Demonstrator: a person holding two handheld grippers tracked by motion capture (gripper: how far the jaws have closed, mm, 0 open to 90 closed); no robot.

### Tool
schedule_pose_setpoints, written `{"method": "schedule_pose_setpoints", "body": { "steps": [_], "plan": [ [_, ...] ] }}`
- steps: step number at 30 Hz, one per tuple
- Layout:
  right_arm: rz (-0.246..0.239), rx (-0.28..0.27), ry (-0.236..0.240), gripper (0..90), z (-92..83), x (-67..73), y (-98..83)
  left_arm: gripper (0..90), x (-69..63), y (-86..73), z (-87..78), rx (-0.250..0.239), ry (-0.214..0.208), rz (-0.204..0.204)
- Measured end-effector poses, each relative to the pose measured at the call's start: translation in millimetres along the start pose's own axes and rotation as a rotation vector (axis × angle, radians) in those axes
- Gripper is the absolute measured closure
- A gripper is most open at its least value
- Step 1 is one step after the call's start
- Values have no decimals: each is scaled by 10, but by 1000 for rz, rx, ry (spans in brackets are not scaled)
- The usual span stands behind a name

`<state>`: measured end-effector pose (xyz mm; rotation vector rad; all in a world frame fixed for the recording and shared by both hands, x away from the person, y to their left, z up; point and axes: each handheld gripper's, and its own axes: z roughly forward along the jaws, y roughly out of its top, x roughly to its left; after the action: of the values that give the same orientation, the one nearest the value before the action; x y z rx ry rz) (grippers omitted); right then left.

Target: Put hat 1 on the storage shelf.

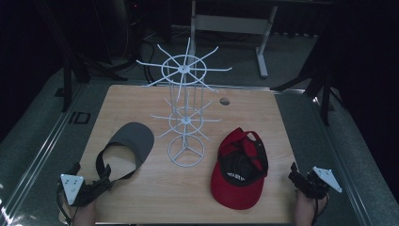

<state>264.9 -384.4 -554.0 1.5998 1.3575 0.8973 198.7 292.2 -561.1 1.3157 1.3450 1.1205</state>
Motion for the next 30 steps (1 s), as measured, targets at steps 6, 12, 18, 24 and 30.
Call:
{"method": "schedule_pose_setpoints", "body": {
  "steps": [6, 12, 18, 24, 30],
  "plan": [
    [-33, 32, 4, 124, 3, 26, 26, 10, -3, 19, -20, -37, -5, -16],
    [-25, 99, 99, 112, -63, 29, 141, 10, -64, 42, -62, -56, -48, -43],
    [-81, 115, 138, 128, -225, 83, 407, 10, -99, 55, -76, -34, -61, -34],
    [-124, 123, 268, 142, -334, 237, 626, 27, -130, 63, -82, -1, -84, -33],
    [-112, 116, 368, 141, -325, 395, 763, 26, -169, 83, -86, 26, -102, -35]
  ]
}}
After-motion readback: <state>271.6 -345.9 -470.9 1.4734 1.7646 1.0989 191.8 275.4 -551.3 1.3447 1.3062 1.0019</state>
